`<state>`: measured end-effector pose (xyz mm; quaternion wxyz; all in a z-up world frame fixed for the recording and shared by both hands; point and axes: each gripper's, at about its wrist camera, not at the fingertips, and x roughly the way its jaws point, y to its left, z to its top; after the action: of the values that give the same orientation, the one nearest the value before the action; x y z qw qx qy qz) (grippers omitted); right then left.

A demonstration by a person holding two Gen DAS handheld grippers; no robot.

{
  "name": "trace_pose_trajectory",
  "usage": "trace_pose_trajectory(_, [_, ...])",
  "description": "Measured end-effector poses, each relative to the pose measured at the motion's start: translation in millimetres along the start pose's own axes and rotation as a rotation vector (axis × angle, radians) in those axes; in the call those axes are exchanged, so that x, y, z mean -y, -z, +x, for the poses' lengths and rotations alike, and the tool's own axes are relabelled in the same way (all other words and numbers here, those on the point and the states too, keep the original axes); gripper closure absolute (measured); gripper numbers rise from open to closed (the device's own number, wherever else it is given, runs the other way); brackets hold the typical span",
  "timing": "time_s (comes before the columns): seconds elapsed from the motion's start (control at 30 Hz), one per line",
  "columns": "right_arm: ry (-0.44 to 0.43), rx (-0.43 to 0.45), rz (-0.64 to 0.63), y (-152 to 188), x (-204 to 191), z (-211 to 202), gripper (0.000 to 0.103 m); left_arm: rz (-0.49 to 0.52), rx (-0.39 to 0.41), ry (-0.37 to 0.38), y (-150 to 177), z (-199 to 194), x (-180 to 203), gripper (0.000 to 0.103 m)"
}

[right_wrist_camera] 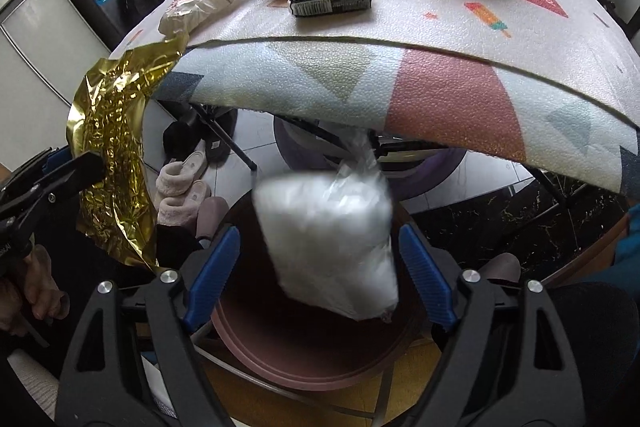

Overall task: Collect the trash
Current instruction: 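Open the right tool over the bin while the left tool drops the foil packet in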

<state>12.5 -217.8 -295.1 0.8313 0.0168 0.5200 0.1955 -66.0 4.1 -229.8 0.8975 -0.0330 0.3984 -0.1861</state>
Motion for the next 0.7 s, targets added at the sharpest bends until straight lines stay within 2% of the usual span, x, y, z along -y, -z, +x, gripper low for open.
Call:
trace_pose_trajectory(0.27, [0.081,0.167,0.09,-2,18,-33,0.009,0.069,-0.075,0.007,4,18,14,0.063])
trace_pose_trajectory(0.6, [0.097,0.195,0.16,-1,33,-38,0.008,0.14,-0.182,0.03,12,44,29,0.063])
trace_pose_trajectory(0.7, [0.092,0.193,0.172,-1,36,-38,0.008,0.153,-0.199,0.047,13,47,32,0.059])
